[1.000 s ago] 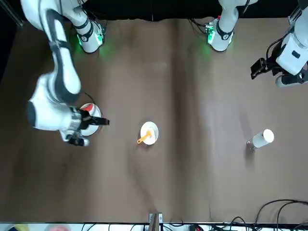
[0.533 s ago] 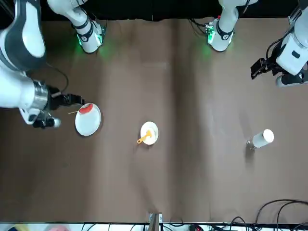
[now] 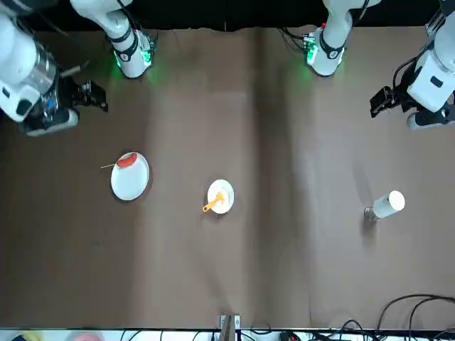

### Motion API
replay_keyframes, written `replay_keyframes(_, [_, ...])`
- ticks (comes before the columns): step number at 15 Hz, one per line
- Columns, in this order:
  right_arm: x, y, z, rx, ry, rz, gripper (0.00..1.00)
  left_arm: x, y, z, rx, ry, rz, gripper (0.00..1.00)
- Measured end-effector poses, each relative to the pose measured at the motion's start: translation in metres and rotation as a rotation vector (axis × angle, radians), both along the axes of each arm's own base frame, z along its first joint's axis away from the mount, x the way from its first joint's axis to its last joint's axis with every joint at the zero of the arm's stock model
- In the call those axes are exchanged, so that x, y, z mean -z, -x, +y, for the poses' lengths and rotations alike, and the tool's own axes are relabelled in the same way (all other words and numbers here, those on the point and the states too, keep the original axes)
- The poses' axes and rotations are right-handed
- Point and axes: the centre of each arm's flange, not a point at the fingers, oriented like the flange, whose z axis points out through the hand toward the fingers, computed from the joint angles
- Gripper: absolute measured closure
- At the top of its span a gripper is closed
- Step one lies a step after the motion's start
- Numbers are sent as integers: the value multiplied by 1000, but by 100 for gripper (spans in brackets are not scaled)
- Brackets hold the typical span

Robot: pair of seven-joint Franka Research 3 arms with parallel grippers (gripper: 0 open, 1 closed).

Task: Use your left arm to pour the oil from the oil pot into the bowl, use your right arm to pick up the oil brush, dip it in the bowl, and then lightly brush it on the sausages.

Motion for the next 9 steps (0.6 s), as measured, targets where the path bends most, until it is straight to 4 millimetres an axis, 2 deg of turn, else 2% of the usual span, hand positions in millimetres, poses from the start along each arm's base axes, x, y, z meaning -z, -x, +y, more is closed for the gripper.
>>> replay_keyframes(1, [-6,7,-1,-4,7,-12,0,1,0,0,0,0,1,1])
replay_keyframes(2, [-11,18,-10,4,35,-29,0,2,-1,0,0,0,4,1])
replay_keyframes(4, [-9,27,-18,6,45,-38,0,2,-1,0,0,0,5,1])
replay_keyframes(9, [1,32,-40,-31,37,-55,0,2,-1,0,0,0,5,1])
